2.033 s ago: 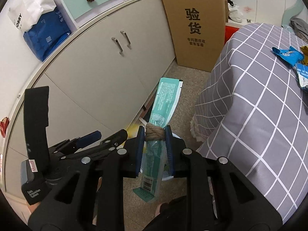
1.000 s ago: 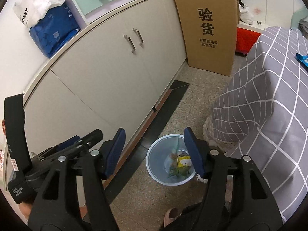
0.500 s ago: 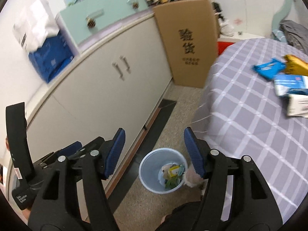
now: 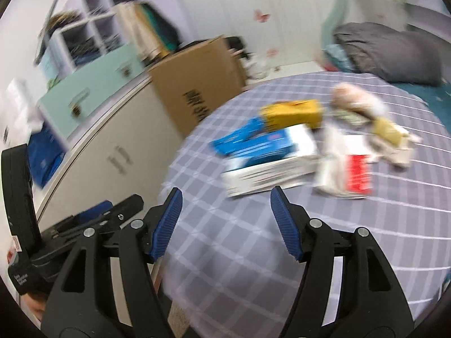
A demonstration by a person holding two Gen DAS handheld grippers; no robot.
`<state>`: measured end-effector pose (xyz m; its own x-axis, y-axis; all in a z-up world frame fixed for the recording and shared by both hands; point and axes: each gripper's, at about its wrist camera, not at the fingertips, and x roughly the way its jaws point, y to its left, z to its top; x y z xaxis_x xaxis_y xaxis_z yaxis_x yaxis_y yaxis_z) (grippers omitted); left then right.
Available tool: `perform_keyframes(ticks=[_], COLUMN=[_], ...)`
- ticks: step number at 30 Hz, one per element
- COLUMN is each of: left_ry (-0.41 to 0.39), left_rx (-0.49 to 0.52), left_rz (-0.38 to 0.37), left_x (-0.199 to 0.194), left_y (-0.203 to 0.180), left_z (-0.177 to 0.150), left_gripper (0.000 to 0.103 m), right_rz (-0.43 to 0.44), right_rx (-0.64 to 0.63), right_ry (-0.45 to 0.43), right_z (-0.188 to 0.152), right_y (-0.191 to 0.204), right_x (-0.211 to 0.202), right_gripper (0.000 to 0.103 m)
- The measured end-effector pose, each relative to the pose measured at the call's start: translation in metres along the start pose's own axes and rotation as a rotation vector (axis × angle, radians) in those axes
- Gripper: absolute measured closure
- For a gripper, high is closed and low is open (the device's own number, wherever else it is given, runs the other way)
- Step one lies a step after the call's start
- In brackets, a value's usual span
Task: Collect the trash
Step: 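Move both tools back to the table and grasp the blue-white box with the left tool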
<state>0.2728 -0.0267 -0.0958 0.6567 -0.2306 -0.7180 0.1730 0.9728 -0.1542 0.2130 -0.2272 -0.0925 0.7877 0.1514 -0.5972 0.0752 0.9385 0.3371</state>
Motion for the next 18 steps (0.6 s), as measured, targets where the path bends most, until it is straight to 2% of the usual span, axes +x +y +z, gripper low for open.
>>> perform_keyframes(ticks=[4,7,11,13,15,18], left_ry=[0.017,0.023,0.056,0.077,0.140,0.184], left_rx=[0.198,0.305,0.418,0.493,0.551,0.613], left_rz=[-0.027,-0.049,-0.069,-0.084,-0.106,-0.127], left_x=[0.022,0.041,0.071,0.086,0.104,0.119], left_y=[-0.057,-0.088,-0.122,-0.133,-0.140,-0.144], left_z=[0.021,0.036,0.052,0.054,0.054,0.046], left_gripper=[0.028,0.029,0.036,0.047,0.057,0.061], right_rz=[-0.096,-0.131,-0.160,-0.168,-0.180,-0.194], right_rx=[0.049,0.106,0.155,0.170,0.179,0.190], right_ry=[-0.040,-0.055,-0.063,-0.061,-0.062,-0.058], right_z=[0.012,0.020,0.027,0.030,0.032,0.034], right_y=[-0.051,-0.086,-0.117,-0.132,-0.141,-0.157], right_x=[-0.014,-0.018,-0.020,-0.020,-0.019,-0.017], right_gripper=[0.038,0.038,0.037,0.037,0.037,0.037])
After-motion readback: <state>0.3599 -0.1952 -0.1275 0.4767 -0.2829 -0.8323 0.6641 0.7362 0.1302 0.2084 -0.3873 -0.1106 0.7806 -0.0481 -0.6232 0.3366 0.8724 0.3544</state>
